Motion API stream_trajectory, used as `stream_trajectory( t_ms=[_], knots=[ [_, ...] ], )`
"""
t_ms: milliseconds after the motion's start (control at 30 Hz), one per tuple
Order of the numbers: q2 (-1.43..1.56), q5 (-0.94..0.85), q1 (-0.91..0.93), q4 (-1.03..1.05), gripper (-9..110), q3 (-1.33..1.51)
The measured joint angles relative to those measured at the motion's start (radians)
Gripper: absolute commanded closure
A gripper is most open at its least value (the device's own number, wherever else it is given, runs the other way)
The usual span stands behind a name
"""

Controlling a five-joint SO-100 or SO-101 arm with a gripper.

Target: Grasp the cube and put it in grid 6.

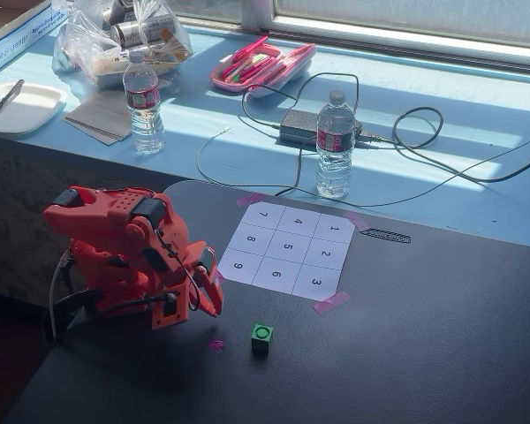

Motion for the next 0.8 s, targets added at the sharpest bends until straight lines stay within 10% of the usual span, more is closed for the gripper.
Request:
stream_trajectory(
  t_ms=[800],
  knots=[
    [-0.002,0.021,0.029,-0.003,101,0.0]
  ],
)
